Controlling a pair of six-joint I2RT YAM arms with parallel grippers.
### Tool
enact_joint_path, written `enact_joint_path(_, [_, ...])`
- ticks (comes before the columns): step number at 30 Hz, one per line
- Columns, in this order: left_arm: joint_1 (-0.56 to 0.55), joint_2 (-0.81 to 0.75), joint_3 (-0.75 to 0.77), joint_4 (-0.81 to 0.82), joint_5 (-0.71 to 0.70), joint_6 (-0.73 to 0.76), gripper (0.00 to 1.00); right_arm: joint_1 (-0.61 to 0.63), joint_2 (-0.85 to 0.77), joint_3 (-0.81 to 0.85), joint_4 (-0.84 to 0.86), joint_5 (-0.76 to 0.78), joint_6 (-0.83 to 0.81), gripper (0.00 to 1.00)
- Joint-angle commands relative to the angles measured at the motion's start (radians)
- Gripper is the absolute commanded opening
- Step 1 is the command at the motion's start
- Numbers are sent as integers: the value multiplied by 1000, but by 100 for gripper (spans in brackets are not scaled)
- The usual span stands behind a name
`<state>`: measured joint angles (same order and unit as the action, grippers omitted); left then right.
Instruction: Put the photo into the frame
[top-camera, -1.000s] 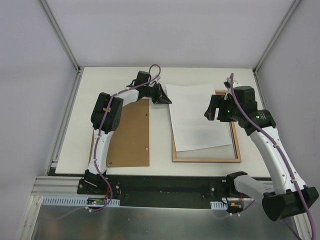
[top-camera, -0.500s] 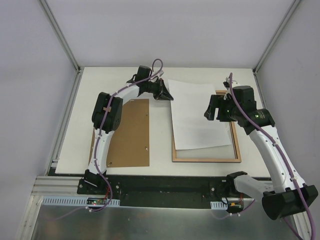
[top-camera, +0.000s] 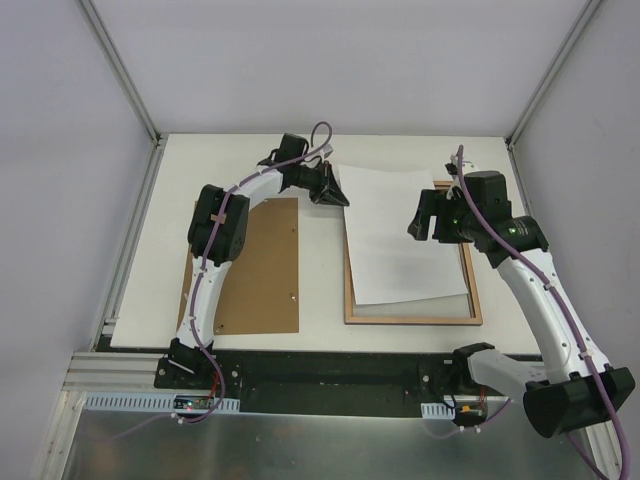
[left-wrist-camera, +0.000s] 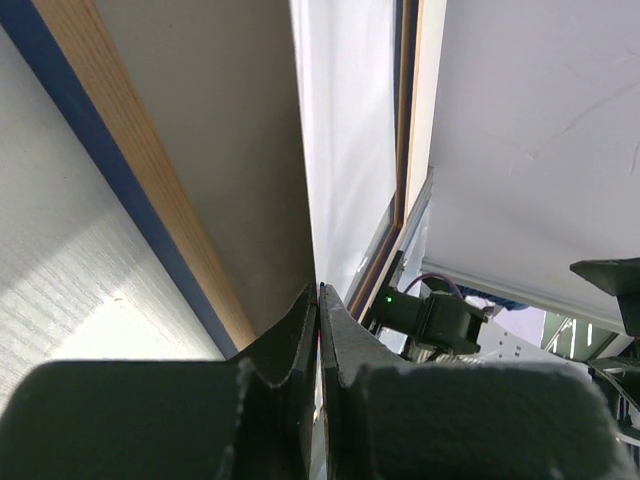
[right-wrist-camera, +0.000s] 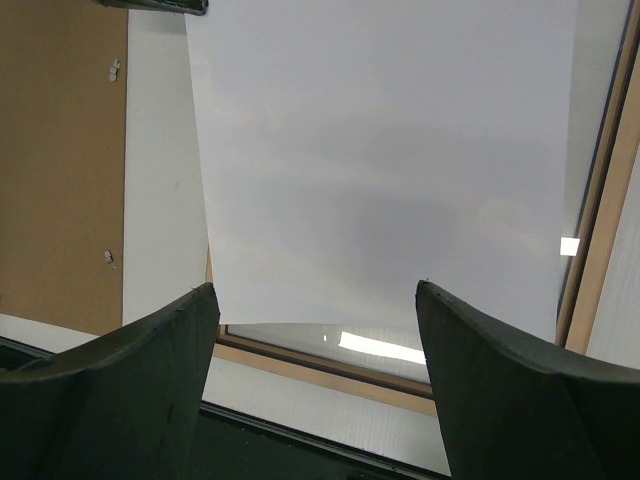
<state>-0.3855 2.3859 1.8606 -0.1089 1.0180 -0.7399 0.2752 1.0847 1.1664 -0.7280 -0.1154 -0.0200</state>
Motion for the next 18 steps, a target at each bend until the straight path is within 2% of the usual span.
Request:
enact_joint_path(1, [-3, 1, 64, -32, 48, 51, 0, -5, 0, 15, 32, 5, -18, 82])
enact_joint_path(5, [4, 4, 84, -66, 62, 79, 0, -5, 1, 16, 27, 10, -20, 82])
enact_joint_path(18, [13, -62, 14, -136, 80, 174, 0, -7, 26, 16, 36, 51, -15, 82])
